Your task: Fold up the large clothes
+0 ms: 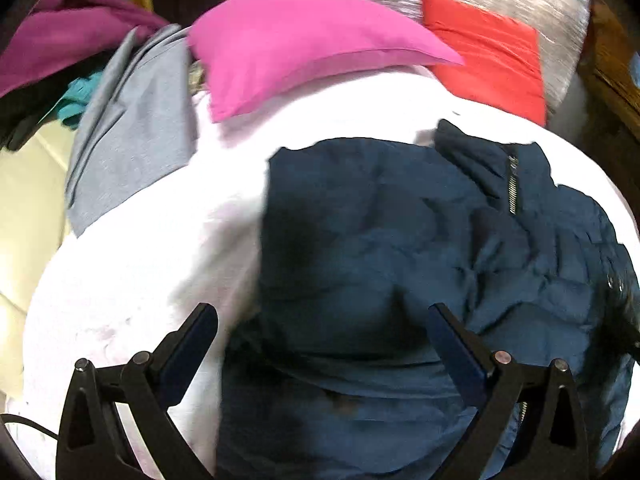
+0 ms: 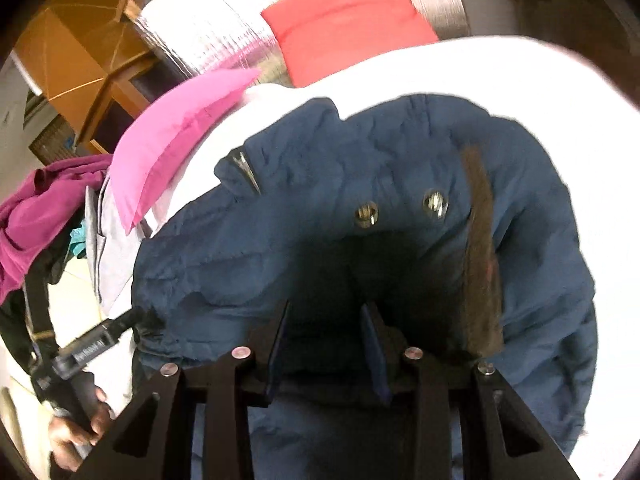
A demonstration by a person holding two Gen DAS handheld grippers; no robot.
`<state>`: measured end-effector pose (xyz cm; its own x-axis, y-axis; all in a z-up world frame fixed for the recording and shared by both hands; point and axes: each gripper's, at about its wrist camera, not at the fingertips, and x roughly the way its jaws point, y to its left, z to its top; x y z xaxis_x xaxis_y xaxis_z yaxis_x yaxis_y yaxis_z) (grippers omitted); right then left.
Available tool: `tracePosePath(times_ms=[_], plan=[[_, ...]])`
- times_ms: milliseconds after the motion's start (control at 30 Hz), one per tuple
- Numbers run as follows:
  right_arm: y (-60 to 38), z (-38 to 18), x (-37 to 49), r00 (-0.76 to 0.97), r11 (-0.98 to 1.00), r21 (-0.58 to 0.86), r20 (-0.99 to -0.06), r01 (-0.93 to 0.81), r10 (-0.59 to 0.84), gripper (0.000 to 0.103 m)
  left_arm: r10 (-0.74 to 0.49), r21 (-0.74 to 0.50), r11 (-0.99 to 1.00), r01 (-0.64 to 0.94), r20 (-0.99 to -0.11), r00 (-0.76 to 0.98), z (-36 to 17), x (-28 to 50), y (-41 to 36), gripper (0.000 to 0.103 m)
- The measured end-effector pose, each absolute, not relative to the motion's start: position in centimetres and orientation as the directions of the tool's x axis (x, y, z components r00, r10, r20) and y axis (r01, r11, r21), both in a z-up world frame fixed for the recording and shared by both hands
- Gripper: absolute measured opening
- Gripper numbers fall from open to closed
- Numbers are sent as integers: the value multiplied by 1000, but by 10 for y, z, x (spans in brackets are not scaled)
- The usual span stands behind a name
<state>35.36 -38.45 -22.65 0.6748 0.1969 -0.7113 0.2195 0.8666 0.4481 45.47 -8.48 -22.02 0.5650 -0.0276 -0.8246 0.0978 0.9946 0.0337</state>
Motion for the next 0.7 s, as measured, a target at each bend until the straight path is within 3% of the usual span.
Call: tracePosePath(times_ms=[100, 200, 367, 533, 700], plan=[[-386, -219, 349, 688, 878, 420, -708, 229, 159, 40, 25, 74, 995, 69, -838, 546, -232, 460, -79, 103], [-391, -233, 354, 645, 864, 423, -747, 274, 161, 49, 55, 115, 989, 96, -873, 484, -258, 468, -81, 103], [-386, -253, 368, 584, 881, 383, -795, 278, 162, 53, -13, 20, 997, 70, -900, 436, -264, 470, -70, 103], [-386, -249, 365, 595, 876, 395, -786, 278, 166, 54, 13, 63, 995, 83, -863, 505, -240, 460, -74, 103], [-380, -224, 353, 681, 880, 422, -712, 217, 173, 54, -42, 24, 994, 107, -816, 577, -213, 449, -78, 103]])
